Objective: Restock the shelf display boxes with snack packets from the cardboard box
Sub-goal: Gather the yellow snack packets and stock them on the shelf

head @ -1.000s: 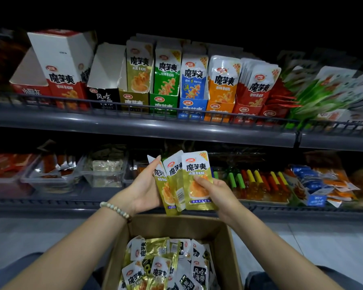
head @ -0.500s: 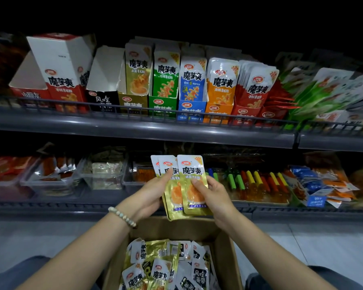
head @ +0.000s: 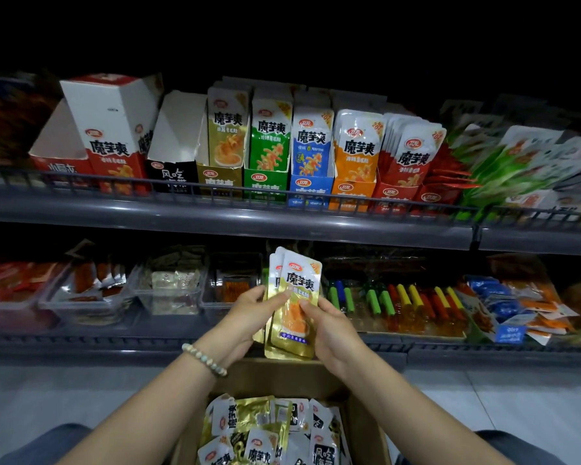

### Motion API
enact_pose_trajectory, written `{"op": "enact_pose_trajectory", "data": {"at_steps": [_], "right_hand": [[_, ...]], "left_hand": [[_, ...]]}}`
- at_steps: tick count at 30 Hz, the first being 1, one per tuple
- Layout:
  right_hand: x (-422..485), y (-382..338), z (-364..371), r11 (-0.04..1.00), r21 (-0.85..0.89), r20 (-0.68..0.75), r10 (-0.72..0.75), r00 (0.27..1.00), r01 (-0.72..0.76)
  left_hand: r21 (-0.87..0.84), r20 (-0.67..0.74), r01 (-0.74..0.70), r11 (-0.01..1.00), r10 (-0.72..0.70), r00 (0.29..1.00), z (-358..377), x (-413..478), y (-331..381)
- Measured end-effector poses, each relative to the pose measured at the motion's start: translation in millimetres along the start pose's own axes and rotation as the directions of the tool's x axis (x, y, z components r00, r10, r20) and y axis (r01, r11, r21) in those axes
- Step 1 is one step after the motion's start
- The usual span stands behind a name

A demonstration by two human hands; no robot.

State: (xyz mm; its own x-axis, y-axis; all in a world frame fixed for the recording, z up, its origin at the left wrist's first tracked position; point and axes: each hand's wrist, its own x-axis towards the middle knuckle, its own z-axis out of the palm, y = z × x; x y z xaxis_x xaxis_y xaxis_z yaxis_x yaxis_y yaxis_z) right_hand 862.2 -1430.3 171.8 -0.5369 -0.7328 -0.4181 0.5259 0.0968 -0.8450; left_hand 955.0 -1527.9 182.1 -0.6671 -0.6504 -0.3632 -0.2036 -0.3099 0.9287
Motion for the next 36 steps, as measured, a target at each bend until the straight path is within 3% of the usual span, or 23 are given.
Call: {"op": "enact_pose_trajectory", "data": {"at_steps": [2, 6, 12, 16, 19, 23, 27, 30, 36], "right_hand": [[3, -3, 3, 0.996, 0.010, -0.044, -0.093, 0.995, 0.094], [3, -9, 12, 0.945, -0.087, -0.049, -0.321, 0.946, 0.316], [-6, -19, 20, 0.844, -0.220, 0.088, -0.482, 0.872, 0.489], [-9, -35, 25, 0.788, -0.294, 0.168, -0.514, 0.841, 0.541], [-12, -55, 31, 0.726, -0.394, 0.220, -0.520, 0.825, 0.563], [-20, -99, 36, 0.598, -0.478, 0.424, -0.485, 0.765, 0.644], [-28, -135, 55, 0.479, -0.551, 0.588, -0.358, 0.725, 0.683], [-25, -149, 72, 0.502, -0.547, 0.616, -0.301, 0.728, 0.670], [-3, -169, 99, 0.562, -0.524, 0.575, -0.321, 0.753, 0.639]], "left_hand": [[0.022, 0.072, -0.031, 0.999, 0.029, 0.997, 0, -1, 3], [0.300, 0.159, -0.131, 0.945, 0.086, 0.983, -4, -10, 11], [0.149, 0.249, -0.238, 0.960, 0.196, 0.948, -5, -22, 18], [0.143, 0.216, -0.372, 0.917, 0.338, 0.916, -7, -25, 25], [0.106, 0.183, -0.361, 0.926, 0.339, 0.923, -15, -26, 31], [0.148, 0.168, -0.411, 0.900, 0.386, 0.907, -30, -31, 47], [0.154, 0.181, -0.439, 0.885, 0.411, 0.893, -45, -34, 66], [0.169, 0.185, -0.486, 0.857, 0.457, 0.870, -58, -34, 81], [0.228, 0.165, -0.504, 0.833, 0.477, 0.863, -83, -23, 118]]}}
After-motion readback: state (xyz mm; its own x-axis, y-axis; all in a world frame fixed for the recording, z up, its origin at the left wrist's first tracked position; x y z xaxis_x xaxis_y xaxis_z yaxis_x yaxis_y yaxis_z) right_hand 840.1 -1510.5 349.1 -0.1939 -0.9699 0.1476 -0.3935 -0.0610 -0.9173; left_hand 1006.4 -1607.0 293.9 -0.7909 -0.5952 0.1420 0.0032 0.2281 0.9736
